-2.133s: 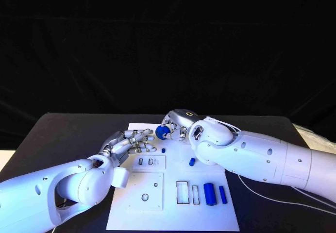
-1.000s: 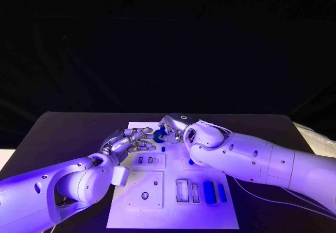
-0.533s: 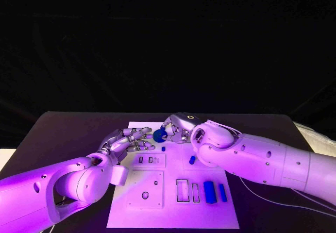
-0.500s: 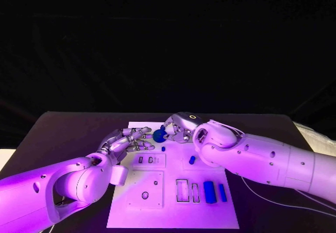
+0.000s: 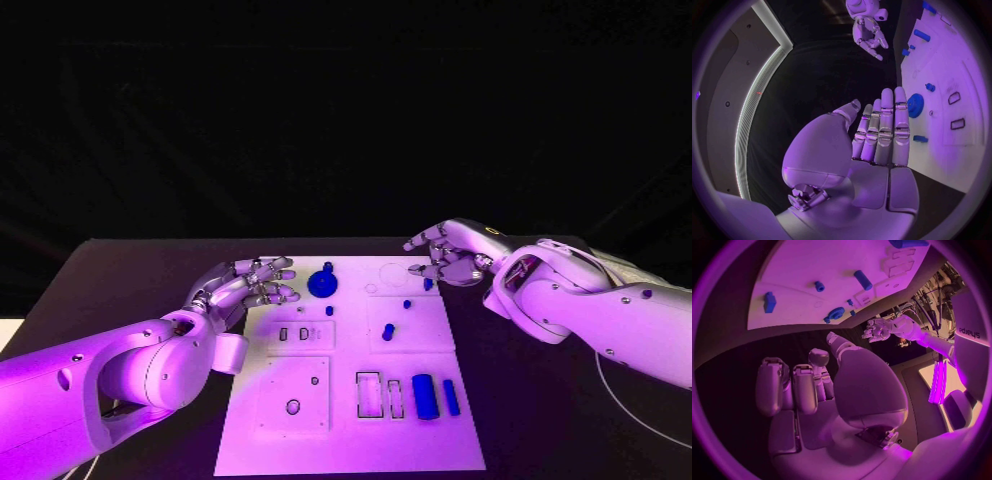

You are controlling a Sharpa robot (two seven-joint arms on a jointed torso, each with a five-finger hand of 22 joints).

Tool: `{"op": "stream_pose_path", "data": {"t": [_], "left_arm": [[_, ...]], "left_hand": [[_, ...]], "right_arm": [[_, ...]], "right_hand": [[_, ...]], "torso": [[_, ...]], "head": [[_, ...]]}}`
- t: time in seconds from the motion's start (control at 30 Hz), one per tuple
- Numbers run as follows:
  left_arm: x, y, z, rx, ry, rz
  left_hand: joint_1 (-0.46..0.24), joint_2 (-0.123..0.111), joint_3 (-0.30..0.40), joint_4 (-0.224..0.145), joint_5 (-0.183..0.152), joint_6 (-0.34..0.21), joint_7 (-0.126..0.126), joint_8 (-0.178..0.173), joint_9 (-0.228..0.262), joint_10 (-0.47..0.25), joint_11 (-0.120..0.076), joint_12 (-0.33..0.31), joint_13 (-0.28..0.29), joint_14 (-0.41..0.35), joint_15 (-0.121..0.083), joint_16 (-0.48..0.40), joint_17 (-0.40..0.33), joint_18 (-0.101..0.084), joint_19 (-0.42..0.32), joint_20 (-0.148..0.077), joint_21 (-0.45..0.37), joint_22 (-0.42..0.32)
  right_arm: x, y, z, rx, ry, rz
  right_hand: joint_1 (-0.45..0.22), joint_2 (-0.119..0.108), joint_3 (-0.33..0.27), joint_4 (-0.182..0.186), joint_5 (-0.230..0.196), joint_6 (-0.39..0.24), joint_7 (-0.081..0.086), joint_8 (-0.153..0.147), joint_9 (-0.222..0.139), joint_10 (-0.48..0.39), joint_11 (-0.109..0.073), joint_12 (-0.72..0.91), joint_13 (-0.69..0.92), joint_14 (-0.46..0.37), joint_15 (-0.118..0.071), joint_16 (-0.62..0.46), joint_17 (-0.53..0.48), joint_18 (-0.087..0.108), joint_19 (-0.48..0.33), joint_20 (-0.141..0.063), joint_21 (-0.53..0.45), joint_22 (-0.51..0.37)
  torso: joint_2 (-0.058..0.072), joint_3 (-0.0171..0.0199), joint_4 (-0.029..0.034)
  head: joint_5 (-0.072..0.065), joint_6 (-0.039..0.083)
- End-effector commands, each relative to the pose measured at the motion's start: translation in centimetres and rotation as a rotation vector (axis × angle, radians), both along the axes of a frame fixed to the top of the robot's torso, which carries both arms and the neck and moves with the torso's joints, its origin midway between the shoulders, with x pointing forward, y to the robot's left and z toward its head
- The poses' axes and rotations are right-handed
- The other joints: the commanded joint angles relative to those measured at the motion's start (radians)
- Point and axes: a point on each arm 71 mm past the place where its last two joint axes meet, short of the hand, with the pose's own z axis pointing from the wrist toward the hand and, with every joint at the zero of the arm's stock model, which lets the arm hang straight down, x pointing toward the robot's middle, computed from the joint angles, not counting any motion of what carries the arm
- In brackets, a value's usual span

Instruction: Assemble the parts on the task board

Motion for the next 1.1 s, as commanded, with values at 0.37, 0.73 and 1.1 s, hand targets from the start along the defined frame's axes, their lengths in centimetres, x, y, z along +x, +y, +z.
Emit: {"op": "stream_pose_path", "data": {"t": [0.37,0.73,1.1], "left_arm": [[0.7,1.4,0.3,-0.005,-0.045,0.028],[0.7,1.4,0.2,-0.007,-0.042,0.022],[0.7,1.2,0.2,-0.009,-0.039,0.015]], "left_hand": [[0.003,-0.01,0.009,0.0,0.002,-0.008,0.001,0.005,0.001,-0.009,0.002,0.005,-0.001,-0.007,0.0,0.006,0.002,0.007,-0.004,0.005,-0.006,0.002],[0.003,-0.01,0.009,0.0,0.002,-0.008,0.001,0.005,0.001,-0.009,0.002,0.005,-0.001,-0.007,0.0,0.006,0.002,0.007,-0.004,0.005,-0.006,0.002],[0.003,-0.01,0.009,0.0,0.002,-0.008,0.001,0.005,0.001,-0.009,0.002,0.005,-0.001,-0.007,0.0,0.006,0.002,0.007,-0.004,0.005,-0.006,0.002]], "right_arm": [[1.2,-4.6,-2.0,0.002,0.082,-0.048],[2.3,-4.4,-4.8,-0.022,0.151,-0.089],[2.9,-3.7,-6.2,-0.026,0.187,-0.086]], "right_hand": [[0.005,-0.01,-0.005,-0.007,0.006,0.004,-0.001,-0.003,-0.001,-0.009,0.002,-0.01,-0.004,0.064,-0.001,0.007,0.06,-0.015,0.004,0.001,0.002,0.0],[0.002,-0.01,-0.02,-0.001,-0.023,-0.016,0.003,-0.015,-0.007,-0.011,0.006,-0.013,-0.007,0.064,0.002,0.009,0.066,-0.015,0.004,0.003,0.003,0.001],[0.004,-0.006,-0.02,-0.001,-0.025,-0.018,0.004,-0.016,-0.007,-0.009,0.006,-0.01,-0.004,0.064,0.002,0.01,0.068,-0.015,0.004,0.003,0.003,0.001]], "torso": [[-0.007,0.0104,-0.0093],[-0.007,0.0067,-0.0066],[-0.008,0.0055,-0.0074]], "head": [[-0.004,-0.006],[-0.009,-0.012],[-0.008,-0.019]]}}
